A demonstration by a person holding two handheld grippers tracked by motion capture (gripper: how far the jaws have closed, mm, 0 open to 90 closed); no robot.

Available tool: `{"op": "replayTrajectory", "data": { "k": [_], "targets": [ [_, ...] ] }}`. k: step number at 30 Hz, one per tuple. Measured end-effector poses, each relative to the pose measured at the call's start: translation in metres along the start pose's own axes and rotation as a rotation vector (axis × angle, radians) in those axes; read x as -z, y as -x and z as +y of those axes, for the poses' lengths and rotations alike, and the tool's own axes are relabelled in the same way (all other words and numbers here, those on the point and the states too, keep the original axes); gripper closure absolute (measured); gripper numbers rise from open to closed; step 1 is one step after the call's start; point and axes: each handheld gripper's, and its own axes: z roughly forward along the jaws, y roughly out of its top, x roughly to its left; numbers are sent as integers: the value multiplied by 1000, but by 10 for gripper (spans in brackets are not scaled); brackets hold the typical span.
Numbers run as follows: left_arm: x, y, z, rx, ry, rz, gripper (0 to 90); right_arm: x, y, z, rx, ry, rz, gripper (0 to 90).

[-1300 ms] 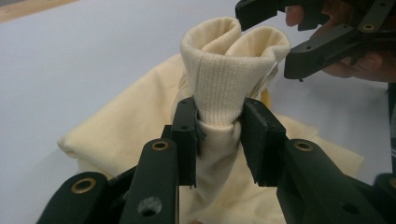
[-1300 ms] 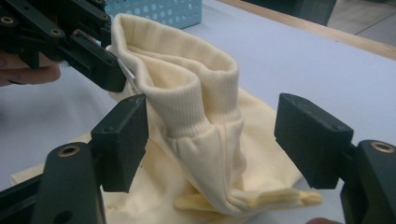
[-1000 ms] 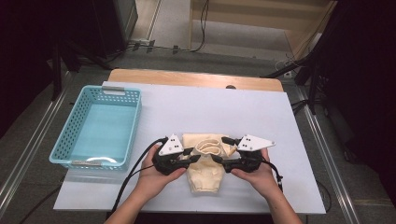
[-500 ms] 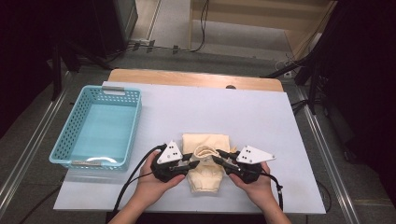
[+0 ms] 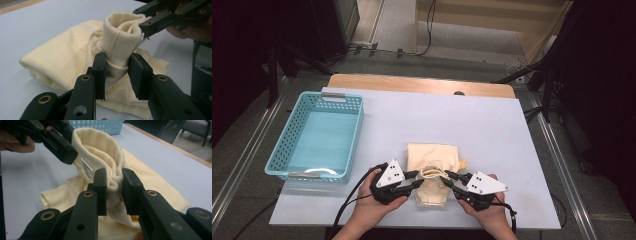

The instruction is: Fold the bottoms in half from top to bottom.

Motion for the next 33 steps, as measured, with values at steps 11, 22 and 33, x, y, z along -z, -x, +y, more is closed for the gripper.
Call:
{"op": "replayTrajectory", "data": {
  "k": [11, 22, 33],
  "targets": [
    [13, -3, -1, 44, 64, -121, 617, 3, -3, -12, 26, -30, 45, 696],
    [2, -6, 7, 140, 26, -91, 855, 11, -5, -15, 28, -45, 106, 643],
    [-18, 6, -1, 111, -57, -126, 898, 31, 5, 4, -117, 48, 143, 686]
  ]
}}
